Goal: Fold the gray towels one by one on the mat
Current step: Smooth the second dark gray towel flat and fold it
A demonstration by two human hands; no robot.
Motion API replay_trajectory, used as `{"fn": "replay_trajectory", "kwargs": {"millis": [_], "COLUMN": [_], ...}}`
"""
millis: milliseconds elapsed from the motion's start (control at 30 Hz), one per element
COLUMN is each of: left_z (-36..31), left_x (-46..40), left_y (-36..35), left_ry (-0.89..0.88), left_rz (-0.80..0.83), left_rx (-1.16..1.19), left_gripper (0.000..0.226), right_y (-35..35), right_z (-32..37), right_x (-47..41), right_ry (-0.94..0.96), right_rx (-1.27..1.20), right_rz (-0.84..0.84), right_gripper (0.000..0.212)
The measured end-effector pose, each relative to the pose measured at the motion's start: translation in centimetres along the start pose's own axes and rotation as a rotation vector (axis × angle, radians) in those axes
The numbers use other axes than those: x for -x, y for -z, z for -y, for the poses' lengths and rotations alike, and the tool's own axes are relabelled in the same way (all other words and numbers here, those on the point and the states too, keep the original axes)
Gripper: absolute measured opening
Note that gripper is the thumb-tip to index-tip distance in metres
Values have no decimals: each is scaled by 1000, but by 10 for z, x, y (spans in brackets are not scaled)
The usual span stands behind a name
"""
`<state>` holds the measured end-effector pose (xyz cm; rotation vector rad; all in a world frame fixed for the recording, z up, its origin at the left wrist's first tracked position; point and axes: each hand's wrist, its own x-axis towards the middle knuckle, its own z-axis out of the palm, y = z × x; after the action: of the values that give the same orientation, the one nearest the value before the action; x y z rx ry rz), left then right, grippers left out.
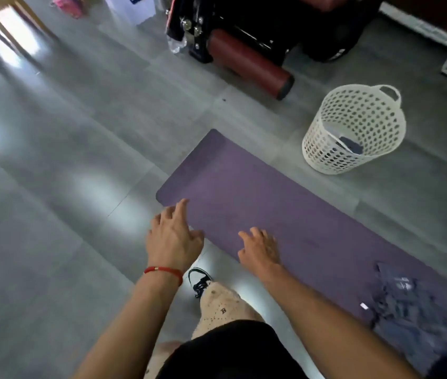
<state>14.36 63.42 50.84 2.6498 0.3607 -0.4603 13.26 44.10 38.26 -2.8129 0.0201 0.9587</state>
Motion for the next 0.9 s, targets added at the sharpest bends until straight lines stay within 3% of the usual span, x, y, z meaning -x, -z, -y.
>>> {"fn": "replay_trajectory", "kwargs": {"millis": [200,433,667,900], "left_z": [-47,-89,-117,-175], "left_x": [0,66,129,162], "left_y": [-27,-71,-104,-170], "left_ry": [-372,-741,-986,-1108], "left_rz": [187,364,494,553], "left_rx": [8,-10,-62,-108], "left_gripper": [74,71,70,77], "right_y": [-13,-66,-97,-129], "right_z": [-17,-40,-70,-158], "right_x": [78,201,267,270], "right_ry": [-268,-642,-839,-904], "right_rx": [-111,-302,-450,-635], "right_rz": [-89,-282,-363,-365], "right_gripper": [54,59,61,67]}}
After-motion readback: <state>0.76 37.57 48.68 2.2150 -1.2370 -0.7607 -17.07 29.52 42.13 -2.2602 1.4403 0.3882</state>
